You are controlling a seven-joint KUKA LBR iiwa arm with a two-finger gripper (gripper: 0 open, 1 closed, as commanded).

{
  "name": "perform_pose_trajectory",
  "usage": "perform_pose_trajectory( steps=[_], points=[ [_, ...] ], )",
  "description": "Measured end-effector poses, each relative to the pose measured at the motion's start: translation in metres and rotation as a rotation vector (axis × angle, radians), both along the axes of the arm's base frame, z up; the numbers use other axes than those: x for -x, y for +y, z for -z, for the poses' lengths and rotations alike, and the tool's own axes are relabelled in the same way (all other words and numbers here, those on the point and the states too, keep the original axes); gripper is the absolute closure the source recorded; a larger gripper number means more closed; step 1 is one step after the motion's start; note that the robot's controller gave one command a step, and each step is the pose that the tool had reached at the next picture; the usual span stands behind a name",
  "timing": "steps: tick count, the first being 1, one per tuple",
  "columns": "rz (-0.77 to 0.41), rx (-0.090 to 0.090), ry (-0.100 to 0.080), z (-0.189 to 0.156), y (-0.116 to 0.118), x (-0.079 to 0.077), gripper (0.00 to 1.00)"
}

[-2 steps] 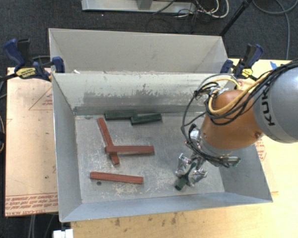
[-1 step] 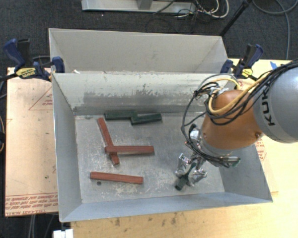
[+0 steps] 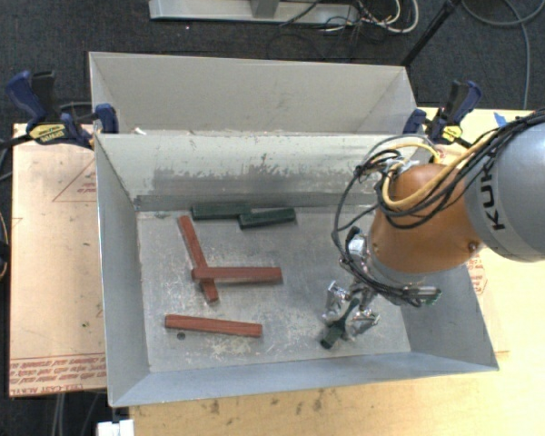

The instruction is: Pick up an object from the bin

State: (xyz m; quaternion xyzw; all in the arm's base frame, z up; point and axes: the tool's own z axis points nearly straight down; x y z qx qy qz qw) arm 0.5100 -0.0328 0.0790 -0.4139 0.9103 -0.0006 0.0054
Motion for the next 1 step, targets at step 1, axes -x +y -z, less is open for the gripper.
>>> perform_pose_trajectory(
  steps=[1],
  points=[
    [0.000, 0.000, 0.014, -0.0171, 0.0000, 0.0036, 1.00]
  ],
)
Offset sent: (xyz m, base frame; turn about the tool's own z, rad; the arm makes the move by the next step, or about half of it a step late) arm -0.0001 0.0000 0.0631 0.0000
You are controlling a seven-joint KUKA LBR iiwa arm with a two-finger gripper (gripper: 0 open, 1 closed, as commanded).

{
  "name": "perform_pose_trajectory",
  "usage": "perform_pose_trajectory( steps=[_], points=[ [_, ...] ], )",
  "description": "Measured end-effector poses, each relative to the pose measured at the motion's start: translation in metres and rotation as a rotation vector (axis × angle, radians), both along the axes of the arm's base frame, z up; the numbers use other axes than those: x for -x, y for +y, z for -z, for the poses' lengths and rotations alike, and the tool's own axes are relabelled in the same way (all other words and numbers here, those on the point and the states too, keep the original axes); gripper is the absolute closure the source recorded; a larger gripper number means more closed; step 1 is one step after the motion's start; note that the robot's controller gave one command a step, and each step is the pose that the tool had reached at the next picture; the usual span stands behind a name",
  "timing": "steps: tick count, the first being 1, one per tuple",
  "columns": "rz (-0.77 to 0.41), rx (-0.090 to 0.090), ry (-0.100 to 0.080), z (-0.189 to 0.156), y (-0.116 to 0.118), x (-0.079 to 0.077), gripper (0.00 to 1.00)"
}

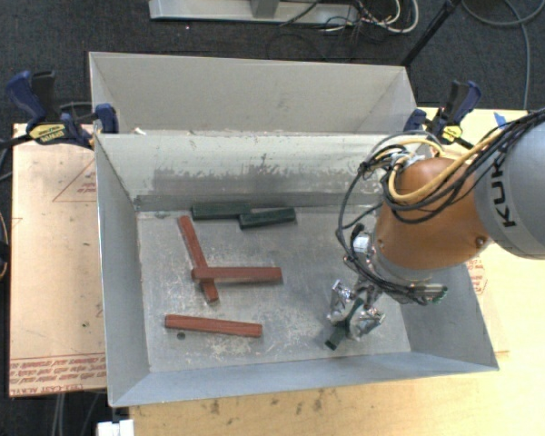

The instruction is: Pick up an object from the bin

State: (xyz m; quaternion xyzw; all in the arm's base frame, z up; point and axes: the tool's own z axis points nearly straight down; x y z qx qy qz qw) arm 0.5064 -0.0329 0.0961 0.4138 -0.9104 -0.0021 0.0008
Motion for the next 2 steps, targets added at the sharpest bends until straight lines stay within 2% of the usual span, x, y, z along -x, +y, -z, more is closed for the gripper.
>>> perform_pose_trajectory(
  steps=[2],
  points=[
    [0.002, 0.001, -0.006, -0.033, 0.000, -0.003, 1.00]
  ],
)
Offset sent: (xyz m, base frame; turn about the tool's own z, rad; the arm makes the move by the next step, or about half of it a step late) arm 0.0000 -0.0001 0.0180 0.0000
